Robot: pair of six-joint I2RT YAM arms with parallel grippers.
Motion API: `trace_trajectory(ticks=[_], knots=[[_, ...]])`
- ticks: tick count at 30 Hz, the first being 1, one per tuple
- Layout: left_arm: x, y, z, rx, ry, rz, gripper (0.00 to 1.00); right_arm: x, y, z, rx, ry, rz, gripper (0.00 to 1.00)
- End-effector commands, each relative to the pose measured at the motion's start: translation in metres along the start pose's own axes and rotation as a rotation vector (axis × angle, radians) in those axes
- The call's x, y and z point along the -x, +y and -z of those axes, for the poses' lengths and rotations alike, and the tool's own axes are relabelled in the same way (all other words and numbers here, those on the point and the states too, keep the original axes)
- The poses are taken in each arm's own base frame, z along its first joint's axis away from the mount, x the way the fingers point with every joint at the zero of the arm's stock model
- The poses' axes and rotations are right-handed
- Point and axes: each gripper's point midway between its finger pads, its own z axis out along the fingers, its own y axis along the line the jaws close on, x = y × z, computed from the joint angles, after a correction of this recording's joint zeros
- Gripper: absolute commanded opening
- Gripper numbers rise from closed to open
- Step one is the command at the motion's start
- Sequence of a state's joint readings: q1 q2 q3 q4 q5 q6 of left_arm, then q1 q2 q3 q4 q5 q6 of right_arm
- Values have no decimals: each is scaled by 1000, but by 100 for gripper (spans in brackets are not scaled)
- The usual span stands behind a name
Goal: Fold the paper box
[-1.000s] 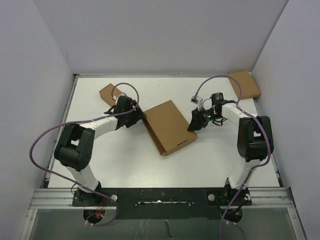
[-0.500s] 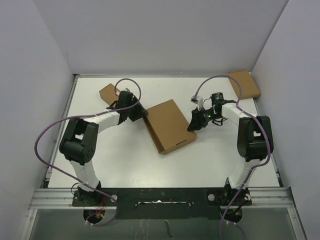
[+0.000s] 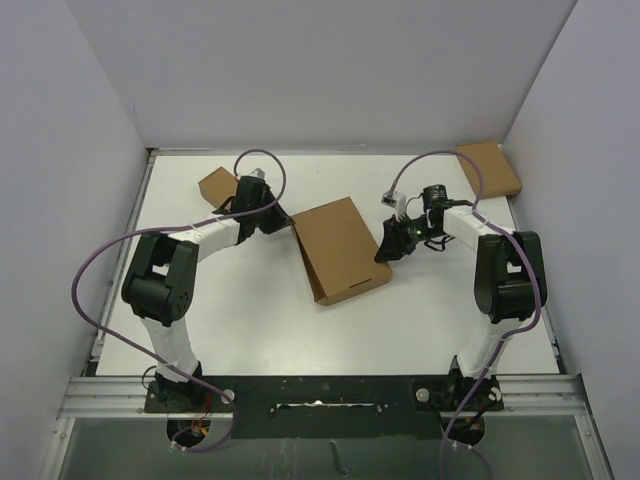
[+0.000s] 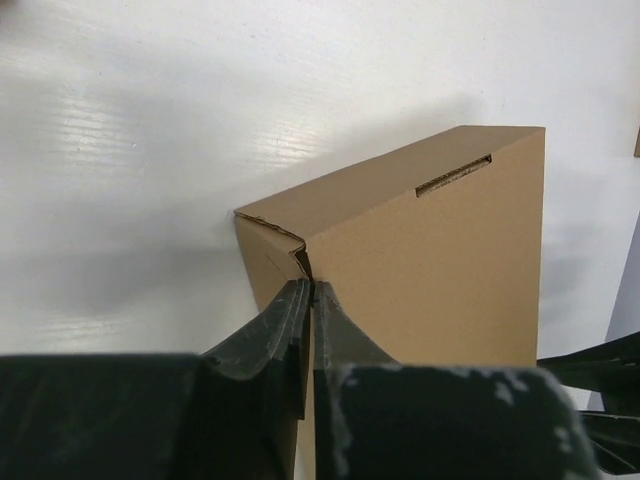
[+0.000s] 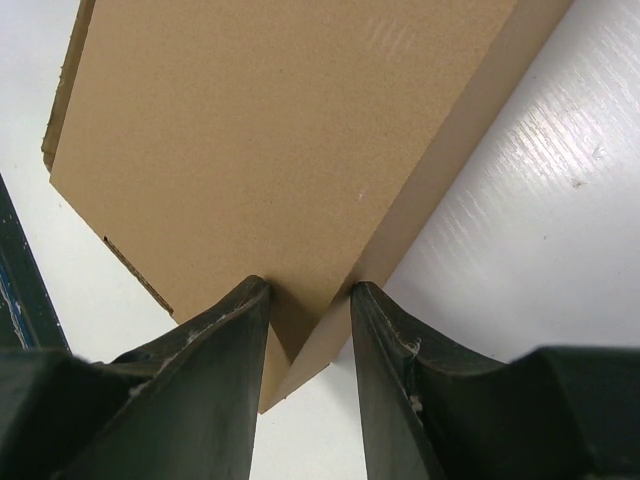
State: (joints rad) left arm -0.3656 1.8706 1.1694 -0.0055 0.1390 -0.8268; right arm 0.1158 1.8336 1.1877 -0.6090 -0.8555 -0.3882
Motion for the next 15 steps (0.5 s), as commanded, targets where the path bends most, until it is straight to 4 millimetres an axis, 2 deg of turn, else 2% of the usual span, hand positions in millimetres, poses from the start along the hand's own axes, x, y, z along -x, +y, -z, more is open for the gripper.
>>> trace_trajectory(ticks=[1,6,10,13,15], knots=[[-8,10,-1,41,26,-90,8,-16,-11,-9,-38,72,28,37],[20,-27,42,-60,-82,-157,49,-16,-12,-9,-38,73,28,37],[23,-51,80,-172,-123,-183,58,-16,-12,-9,-39,73,27,37],[5,-55,101,-243,-108,-141,58,-15,-12,-9,-39,72,29,37],[-15,-51,112,-263,-84,-104,59,-15,-12,-9,-39,73,29,37]])
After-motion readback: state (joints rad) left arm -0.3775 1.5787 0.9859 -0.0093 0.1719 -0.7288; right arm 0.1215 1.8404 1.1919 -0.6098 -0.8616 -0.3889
